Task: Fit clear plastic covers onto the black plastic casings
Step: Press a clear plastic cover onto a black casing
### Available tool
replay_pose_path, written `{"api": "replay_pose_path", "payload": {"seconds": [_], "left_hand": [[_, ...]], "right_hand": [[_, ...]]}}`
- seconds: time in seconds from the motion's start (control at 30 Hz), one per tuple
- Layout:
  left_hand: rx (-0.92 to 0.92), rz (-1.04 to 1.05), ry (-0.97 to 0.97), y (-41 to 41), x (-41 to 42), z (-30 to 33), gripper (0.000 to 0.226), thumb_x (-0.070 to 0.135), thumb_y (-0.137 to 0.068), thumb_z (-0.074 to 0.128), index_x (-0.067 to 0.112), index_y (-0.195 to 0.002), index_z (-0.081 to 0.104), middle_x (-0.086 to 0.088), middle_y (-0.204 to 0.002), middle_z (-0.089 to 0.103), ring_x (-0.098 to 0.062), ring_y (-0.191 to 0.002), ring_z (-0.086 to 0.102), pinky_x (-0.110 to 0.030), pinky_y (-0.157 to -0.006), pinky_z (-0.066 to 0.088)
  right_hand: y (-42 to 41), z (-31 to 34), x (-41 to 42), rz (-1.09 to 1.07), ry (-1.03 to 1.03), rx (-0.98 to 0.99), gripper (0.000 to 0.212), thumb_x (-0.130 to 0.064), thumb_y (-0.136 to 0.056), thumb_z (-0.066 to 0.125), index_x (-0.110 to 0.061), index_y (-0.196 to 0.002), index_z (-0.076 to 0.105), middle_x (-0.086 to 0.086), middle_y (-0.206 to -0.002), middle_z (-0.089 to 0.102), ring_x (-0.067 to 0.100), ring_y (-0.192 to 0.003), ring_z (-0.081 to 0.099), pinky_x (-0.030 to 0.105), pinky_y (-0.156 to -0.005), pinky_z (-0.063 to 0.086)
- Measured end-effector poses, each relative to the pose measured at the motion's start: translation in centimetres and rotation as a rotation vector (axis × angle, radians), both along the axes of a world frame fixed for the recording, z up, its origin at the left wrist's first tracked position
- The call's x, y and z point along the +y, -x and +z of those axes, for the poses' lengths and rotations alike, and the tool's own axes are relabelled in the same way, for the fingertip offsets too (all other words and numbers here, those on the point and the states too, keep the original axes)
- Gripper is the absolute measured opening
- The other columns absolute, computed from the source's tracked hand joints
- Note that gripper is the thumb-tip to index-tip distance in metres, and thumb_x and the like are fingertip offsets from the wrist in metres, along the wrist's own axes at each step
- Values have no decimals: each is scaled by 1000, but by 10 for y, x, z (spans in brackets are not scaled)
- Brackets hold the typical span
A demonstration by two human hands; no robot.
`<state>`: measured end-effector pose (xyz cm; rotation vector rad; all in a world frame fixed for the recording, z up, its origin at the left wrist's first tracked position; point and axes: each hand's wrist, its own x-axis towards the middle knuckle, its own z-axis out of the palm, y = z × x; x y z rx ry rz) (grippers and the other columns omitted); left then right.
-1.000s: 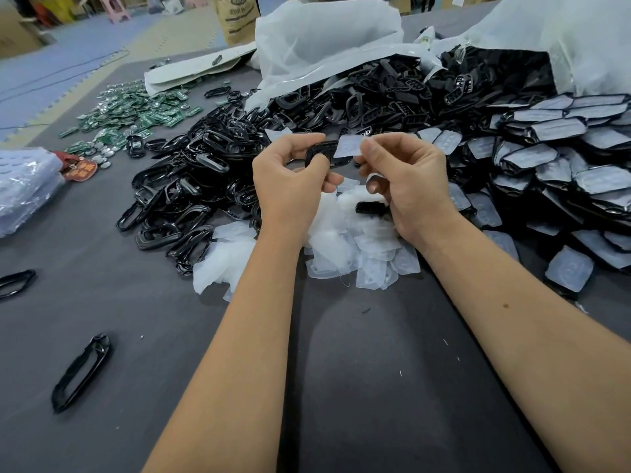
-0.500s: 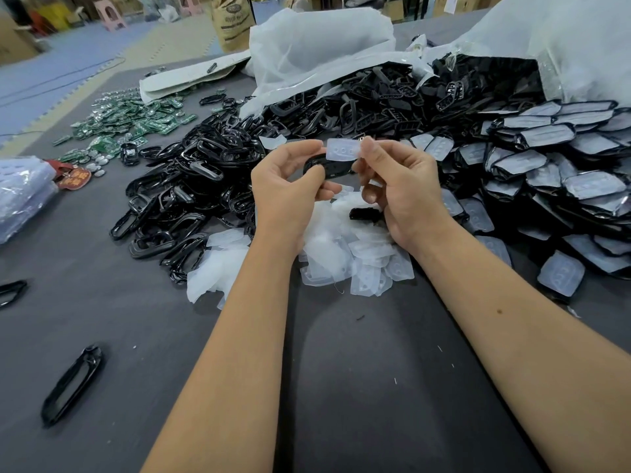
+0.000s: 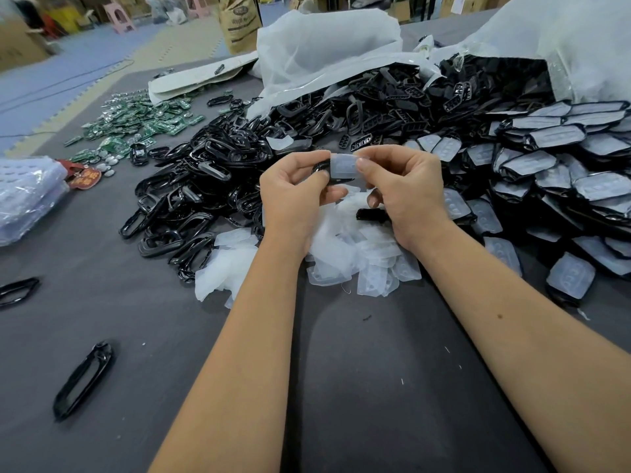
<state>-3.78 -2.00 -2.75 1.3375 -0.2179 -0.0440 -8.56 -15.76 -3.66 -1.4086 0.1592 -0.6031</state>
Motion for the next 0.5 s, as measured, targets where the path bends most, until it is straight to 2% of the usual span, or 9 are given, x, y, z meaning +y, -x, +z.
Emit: {"api": "replay_pose_path", "payload": {"seconds": [0.1,0.2,0.3,0.43,0.5], "left_hand": [[30,-10,19,0,0,1,31,-13,-93,49,3,-98,75,-10,-83,77,-23,-54,69,-23,-57,58],[65,-14,58,0,0,3,33,-7,-95,44,1,-97,76,-15,-91,77,-27,-54,68,-27,-57,60],[61,-30,72,-1,1,2,36,-2,-94,41,0,-97,76,-17,-93,77,-32,-55,69,-31,-58,61],[29,-56,47,-1,3,0,35,3,-93,43,2,-98,78,-13,-93,78,-35,-58,70,-38,-65,63],[29,-68,50,0,2,1,33,2,-93,44,1,-96,78,-15,-91,77,-33,-56,69,-37,-63,63]], "right_hand": [[1,1,0,12,8,-20,12,-3,-96,70,-10,-94,80,1,-64,64,14,-48,51,24,-44,46],[1,1,-1,42,-9,-32,11,-3,-96,69,-8,-95,79,4,-63,63,16,-45,50,24,-43,46],[2,1,1,12,52,-27,2,-7,-92,76,-6,-91,78,4,-64,67,17,-48,54,26,-43,48],[1,-3,2,-81,184,1,11,-16,-86,83,-13,-81,74,5,-65,71,20,-49,63,31,-45,53],[1,-3,3,-110,205,6,14,-18,-85,83,-14,-78,72,7,-65,72,20,-48,63,31,-44,52]]}}
